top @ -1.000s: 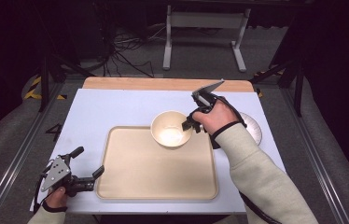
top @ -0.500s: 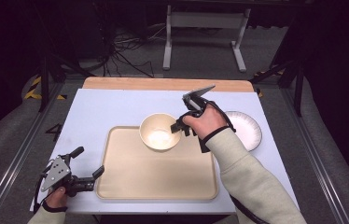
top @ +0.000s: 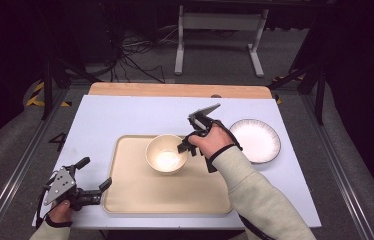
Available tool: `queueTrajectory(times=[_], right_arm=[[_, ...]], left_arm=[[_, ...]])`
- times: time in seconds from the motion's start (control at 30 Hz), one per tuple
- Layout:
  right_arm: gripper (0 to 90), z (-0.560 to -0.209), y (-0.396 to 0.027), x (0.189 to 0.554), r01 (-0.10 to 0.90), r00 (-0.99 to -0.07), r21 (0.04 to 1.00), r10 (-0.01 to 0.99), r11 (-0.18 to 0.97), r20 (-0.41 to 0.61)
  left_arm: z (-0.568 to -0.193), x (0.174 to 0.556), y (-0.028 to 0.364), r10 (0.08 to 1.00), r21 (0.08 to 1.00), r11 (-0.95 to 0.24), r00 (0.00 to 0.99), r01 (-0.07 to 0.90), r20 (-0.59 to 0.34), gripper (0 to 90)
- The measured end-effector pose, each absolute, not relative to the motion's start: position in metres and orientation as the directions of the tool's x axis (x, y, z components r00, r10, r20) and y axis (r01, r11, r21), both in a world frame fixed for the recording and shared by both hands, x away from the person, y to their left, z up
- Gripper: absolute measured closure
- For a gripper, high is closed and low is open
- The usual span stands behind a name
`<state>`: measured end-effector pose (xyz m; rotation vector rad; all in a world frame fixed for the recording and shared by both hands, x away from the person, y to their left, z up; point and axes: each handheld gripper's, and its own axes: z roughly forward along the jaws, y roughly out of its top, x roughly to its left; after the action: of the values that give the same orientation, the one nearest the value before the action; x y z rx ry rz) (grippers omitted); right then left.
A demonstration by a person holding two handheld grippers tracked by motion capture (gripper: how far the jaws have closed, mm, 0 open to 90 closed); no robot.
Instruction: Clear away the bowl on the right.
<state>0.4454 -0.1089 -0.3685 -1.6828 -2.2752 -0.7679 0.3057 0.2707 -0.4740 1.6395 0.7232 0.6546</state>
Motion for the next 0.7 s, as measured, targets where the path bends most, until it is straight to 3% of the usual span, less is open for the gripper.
queueTrajectory(times=[0.7], right_arm=[[74.7,-0.400,-0.110,0.448,0.946,-0.302,0.244,0.845,0.211,0.441]], left_arm=[[-0.474,0.306,0.270,0.757,0.985,-0.137,0.652,0.109,0.033,0.2]])
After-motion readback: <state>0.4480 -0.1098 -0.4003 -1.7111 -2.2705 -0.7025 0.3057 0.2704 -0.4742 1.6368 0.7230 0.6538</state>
